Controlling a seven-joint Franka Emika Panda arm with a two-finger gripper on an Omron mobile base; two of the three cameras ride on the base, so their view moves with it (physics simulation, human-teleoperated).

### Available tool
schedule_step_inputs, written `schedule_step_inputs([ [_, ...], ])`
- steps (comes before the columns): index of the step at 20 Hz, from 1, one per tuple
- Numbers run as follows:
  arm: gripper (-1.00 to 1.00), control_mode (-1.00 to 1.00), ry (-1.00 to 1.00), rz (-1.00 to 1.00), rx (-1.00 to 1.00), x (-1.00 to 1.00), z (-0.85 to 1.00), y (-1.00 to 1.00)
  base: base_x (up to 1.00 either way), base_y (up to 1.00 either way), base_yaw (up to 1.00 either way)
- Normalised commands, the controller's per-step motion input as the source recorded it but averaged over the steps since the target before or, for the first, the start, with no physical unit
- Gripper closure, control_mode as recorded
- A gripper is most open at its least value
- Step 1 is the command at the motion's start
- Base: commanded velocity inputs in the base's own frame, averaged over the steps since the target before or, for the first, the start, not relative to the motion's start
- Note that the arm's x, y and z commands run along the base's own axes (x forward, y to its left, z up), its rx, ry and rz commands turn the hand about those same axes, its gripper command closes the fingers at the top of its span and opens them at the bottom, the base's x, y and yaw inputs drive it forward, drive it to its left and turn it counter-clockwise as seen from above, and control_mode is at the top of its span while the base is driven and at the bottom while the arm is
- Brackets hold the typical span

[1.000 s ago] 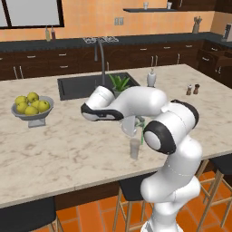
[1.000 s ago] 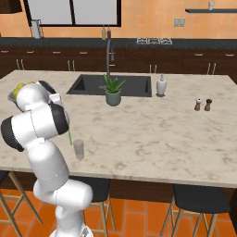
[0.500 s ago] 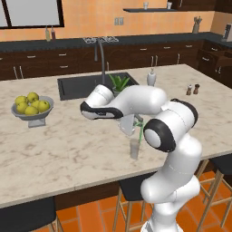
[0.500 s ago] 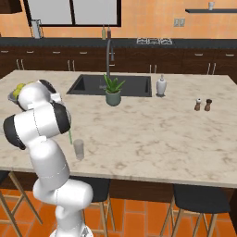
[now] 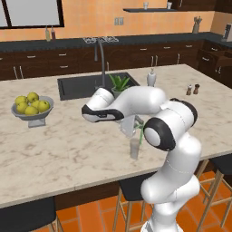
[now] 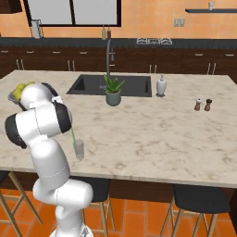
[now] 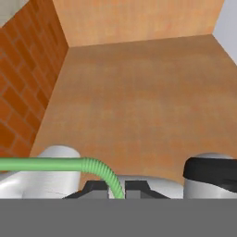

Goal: Take a straw from the drawer in front and place it inside the glass cup on the dining counter.

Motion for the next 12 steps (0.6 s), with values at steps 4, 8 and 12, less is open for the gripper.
schedule_step_inputs([
  [4, 1.00, -1.00, -0.05, 0.00, -0.05, 0.14, -0.22, 0.03, 0.00, 0.00, 0.00],
  [8, 1.00, -1.00, -0.03, 0.00, -0.05, 0.00, -0.28, 0.07, 0.00, 0.00, 0.00],
  [12, 1.00, -1.00, -0.03, 0.00, -0.04, 0.08, -0.23, 0.13, 0.00, 0.00, 0.00],
])
